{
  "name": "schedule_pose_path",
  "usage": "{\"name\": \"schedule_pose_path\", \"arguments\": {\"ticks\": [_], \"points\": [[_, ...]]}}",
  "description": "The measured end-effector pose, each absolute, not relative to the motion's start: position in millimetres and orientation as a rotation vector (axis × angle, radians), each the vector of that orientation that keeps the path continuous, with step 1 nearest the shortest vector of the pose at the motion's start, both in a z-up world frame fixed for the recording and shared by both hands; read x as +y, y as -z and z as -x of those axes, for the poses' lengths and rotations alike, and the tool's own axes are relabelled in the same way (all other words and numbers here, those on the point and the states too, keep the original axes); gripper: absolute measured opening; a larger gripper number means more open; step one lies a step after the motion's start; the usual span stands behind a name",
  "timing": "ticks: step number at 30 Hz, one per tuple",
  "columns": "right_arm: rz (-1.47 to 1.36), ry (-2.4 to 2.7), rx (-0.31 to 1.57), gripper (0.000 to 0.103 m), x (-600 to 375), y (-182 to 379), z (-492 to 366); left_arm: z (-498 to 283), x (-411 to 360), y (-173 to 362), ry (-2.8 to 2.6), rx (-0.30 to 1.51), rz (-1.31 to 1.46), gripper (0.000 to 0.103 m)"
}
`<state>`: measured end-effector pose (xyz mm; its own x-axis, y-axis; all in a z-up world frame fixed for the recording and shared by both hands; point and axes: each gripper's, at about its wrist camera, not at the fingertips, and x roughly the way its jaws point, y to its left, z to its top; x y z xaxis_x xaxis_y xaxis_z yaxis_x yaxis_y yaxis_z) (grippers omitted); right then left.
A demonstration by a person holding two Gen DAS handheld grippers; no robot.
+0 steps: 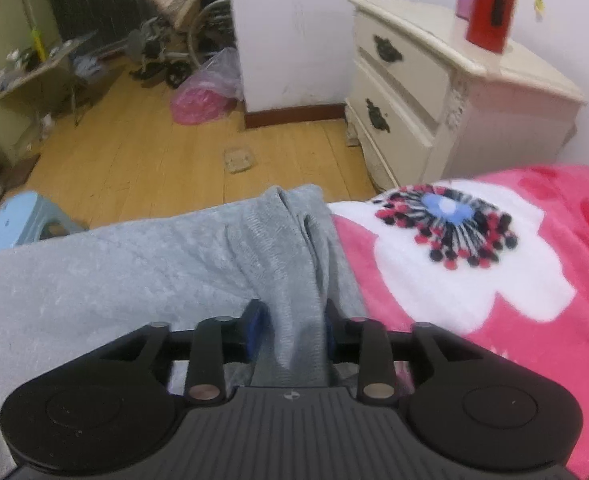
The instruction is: Fold clothes
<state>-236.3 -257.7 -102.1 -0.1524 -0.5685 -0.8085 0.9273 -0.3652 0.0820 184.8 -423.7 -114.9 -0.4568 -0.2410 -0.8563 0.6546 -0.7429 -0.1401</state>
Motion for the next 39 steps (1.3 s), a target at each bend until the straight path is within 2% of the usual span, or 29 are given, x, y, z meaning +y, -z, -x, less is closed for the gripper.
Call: {"name": "schedule_pose_path", "arguments": {"ticks": [1,3,4,6,8,14,19,22,26,31,39], "points": [[-0.975,1.760,0.502,0.058,-253.2,103.3,243.6,-187.6,-425.7,114.4,2.212,0.644,-1.184,0.046],[-1.045,1.827,0.378,0.067,-238.5,103.3,263.4,-195.6,-431.5,112.4,2.216,0.702,-1.147,0.046],[-1.092,1.857,0.301,0.077,-229.5,103.2,274.2,-200.7,-434.9,111.4,2.219,0.735,-1.122,0.046],[-1.182,1.908,0.151,0.076,-209.8,101.9,292.6,-212.5,-442.3,107.8,2.201,0.792,-1.075,0.046],[-1.193,1.964,0.073,0.070,-189.9,91.9,296.0,-225.7,-450.8,103.3,2.172,0.847,-1.027,0.046],[-0.923,1.753,0.077,0.070,-170.8,26.1,199.2,-274.2,-480.0,91.5,2.052,0.978,-0.883,0.046],[-0.687,1.393,0.275,0.070,-180.9,-6.4,44.7,-305.3,-488.8,99.7,1.982,1.125,-0.809,0.046],[-0.568,1.237,0.456,0.073,-184.6,6.4,-50.2,-318.5,-488.9,107.0,1.967,1.200,-0.783,0.046],[-0.454,1.131,0.699,0.073,-188.5,52.6,-142.2,-337.8,-488.7,120.6,1.957,1.306,-0.728,0.046],[-0.200,1.077,1.006,0.073,-185.6,118.4,-210.6,-347.6,-493.1,141.6,1.980,1.391,-0.715,0.046],[-0.023,1.125,1.141,0.072,-186.7,155.9,-226.7,-343.3,-498.6,161.8,2.071,1.465,-0.650,0.046]]}}
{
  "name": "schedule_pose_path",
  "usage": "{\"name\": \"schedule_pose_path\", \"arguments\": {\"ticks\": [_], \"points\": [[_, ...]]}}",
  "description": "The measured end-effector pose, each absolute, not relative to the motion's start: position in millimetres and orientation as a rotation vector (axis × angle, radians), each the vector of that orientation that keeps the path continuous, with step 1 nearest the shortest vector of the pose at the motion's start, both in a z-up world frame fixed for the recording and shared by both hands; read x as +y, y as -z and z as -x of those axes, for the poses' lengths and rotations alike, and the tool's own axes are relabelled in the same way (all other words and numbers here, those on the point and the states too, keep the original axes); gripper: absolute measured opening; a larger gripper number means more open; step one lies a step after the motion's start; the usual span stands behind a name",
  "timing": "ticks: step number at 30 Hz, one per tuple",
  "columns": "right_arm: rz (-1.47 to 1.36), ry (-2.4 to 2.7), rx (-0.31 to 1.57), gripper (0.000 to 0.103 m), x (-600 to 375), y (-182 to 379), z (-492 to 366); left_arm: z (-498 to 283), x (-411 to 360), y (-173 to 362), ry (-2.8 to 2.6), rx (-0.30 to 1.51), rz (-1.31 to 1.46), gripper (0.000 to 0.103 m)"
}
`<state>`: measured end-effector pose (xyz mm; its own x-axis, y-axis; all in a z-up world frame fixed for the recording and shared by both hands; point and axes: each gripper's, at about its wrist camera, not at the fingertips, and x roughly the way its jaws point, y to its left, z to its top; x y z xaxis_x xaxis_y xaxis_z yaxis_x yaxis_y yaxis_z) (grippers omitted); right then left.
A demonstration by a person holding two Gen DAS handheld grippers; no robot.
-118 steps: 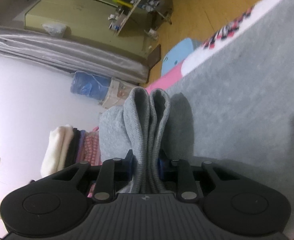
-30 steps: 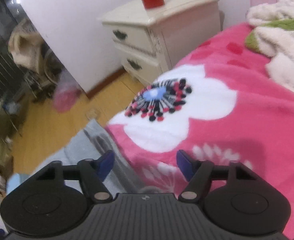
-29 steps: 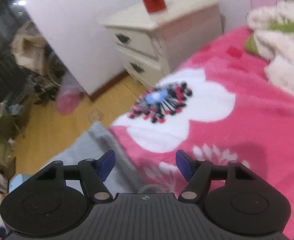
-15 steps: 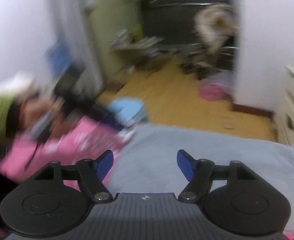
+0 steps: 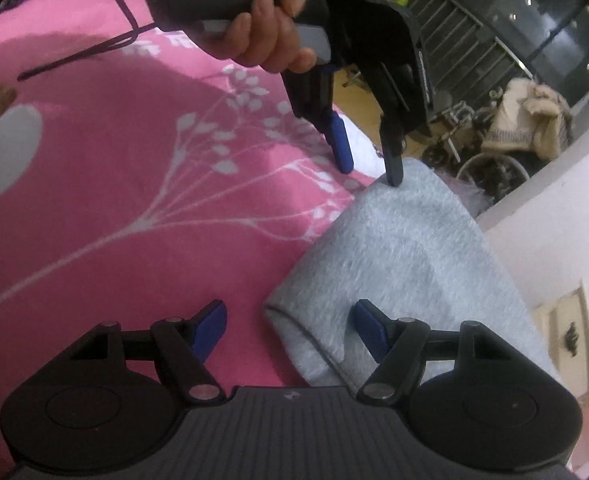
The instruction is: Fold clothes
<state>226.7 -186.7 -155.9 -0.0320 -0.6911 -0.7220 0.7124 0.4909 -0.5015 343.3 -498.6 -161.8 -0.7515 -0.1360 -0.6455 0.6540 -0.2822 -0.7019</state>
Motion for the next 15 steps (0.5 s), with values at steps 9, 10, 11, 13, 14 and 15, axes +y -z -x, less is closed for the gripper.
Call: {"name": "schedule_pose_path", "arguments": {"ticks": [9,10,11,13,14,15], "points": [[0.075,1.179,1.190,0.050,-195.3,162.6,-217.1,-333.0,-493.8,166.3,2.152,1.500,-0.627,0.045],[0.104,1.174,1.206,0.049,-195.5,165.8,-218.5,-329.9,-491.5,167.1,2.154,1.496,-0.630,0.045],[0.127,1.168,1.220,0.048,-196.1,168.8,-220.0,-326.7,-489.3,167.9,2.156,1.493,-0.634,0.045],[0.171,1.155,1.247,0.045,-195.7,172.9,-223.7,-321.0,-485.1,167.7,2.151,1.479,-0.632,0.045],[0.190,1.152,1.258,0.041,-195.6,174.3,-224.9,-318.2,-482.9,167.3,2.147,1.471,-0.630,0.042],[0.205,1.151,1.269,0.035,-196.1,175.2,-225.2,-316.8,-482.2,167.3,2.135,1.469,-0.627,0.035]]}}
